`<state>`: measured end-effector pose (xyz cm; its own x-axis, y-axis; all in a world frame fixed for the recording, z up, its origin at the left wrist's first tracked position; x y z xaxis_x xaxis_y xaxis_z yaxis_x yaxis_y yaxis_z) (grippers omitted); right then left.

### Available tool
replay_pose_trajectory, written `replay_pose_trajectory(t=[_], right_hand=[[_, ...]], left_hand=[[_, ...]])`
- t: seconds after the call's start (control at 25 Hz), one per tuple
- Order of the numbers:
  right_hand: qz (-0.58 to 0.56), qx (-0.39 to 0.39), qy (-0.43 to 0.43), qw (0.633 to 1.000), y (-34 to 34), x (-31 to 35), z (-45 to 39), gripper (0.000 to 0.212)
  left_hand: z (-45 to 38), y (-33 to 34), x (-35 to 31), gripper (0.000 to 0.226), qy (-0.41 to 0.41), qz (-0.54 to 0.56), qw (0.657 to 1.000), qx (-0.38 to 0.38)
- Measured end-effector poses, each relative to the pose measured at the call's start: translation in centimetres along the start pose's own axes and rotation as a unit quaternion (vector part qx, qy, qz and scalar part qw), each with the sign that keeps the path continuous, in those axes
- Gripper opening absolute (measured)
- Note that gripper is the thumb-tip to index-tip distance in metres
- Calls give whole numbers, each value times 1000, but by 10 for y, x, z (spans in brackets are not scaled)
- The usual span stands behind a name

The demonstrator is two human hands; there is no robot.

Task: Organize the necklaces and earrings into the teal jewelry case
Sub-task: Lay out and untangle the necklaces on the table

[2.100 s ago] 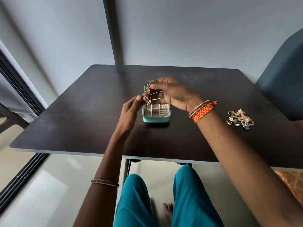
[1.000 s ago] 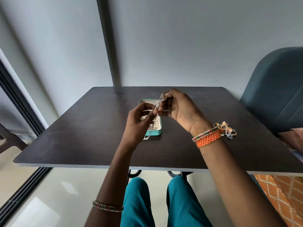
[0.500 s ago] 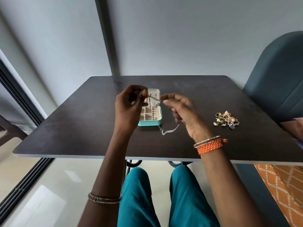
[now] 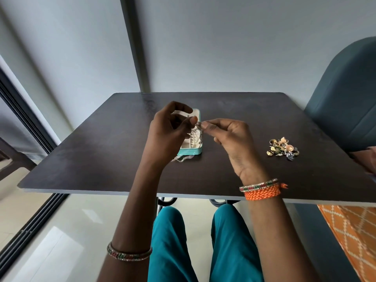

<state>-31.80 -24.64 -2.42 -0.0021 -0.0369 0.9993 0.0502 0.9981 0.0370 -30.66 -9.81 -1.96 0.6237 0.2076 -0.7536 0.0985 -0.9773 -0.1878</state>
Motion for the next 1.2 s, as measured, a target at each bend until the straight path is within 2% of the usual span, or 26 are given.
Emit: replay_pose_trajectory(t=[0.12, 0.16, 0.24, 0.32, 0.36, 0.44, 0.48, 0.56, 0.64, 0.72, 0.8, 0.92, 1.04, 1.2], right_hand=[[-15, -54, -4, 998, -2, 2, 7, 8], [-37, -53, 18, 998, -3, 2, 7, 15], [-125, 4, 80, 989, -4, 1, 9, 30], [-235, 64, 133, 961, -4, 0, 11, 28], [-268, 70, 141, 951, -3, -2, 12, 26], [-221, 10, 117, 968, -4, -5, 11, 24], [-152, -46, 92, 983, -5, -7, 9, 23], [-40, -144, 44, 988, -7, -10, 5, 23], [-14, -168, 26, 985, -7, -13, 4, 23], [25, -147, -1, 989, -7, -13, 6, 19], [62, -87, -31, 994, -6, -9, 9, 19], [49, 24, 7, 998, -2, -4, 10, 19], [91, 46, 35, 994, -2, -7, 7, 14], [54, 87, 71, 992, 1, -7, 8, 9]], left_hand=[[7, -2, -2, 15, 12, 6, 1000, 4], [9, -2, -2, 17, 16, 11, 1000, 3], [12, -2, -2, 20, 13, 29, 999, -5], [15, 0, -2, 21, 16, 33, 999, -20], [15, 0, -2, 22, 21, 31, 999, -29], [15, 0, -2, 28, 25, 34, 998, -42], [15, 0, -2, 30, 29, 38, 998, -42], [15, 1, -4, 34, 41, 43, 998, -32], [15, 4, -6, 34, 46, 52, 997, -25], [14, 7, -6, 34, 38, 65, 997, -25], [14, 10, -6, 36, 28, 75, 996, -25], [14, 13, -5, 35, 19, 89, 995, -29], [13, 11, -5, 33, 19, 95, 994, -43], [12, 7, -5, 26, 13, 114, 991, -61]])
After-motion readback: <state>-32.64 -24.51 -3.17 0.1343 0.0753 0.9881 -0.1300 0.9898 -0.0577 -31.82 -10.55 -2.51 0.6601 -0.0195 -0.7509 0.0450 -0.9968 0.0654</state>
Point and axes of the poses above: each hand's wrist, its own z-axis away from the middle knuckle, its own y-axis out of the palm, x = y × z, the point moved 1 cm from there along -z, towards the middle knuckle, and after that the axes turned 14 degrees about y, right-handed, at the moved point
